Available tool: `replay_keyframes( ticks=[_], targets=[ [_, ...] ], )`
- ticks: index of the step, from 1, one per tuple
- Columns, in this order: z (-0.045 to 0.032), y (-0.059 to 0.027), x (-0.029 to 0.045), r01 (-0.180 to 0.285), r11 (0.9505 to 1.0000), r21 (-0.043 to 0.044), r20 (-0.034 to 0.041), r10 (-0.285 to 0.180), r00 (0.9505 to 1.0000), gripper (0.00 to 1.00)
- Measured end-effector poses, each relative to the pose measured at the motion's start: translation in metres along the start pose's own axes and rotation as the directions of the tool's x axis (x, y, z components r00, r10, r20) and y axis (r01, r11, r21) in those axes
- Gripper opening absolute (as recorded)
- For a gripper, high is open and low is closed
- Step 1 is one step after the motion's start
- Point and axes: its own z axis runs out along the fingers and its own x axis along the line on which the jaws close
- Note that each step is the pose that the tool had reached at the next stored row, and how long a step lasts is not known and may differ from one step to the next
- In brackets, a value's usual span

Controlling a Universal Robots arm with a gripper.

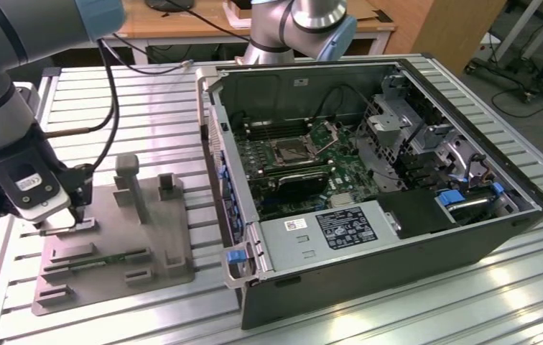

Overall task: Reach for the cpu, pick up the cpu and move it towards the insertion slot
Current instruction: 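Pick up the cpu and move it towards the insertion slot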

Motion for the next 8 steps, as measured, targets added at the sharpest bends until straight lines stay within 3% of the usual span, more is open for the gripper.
replay_keyframes(
  ticks=[8],
  targets=[
    [-0.0034, 0.0002, 0.0, 0.0, 1.0, -0.0001, -0.0011, 0.0, 1.0, 0.54]
  ],
)
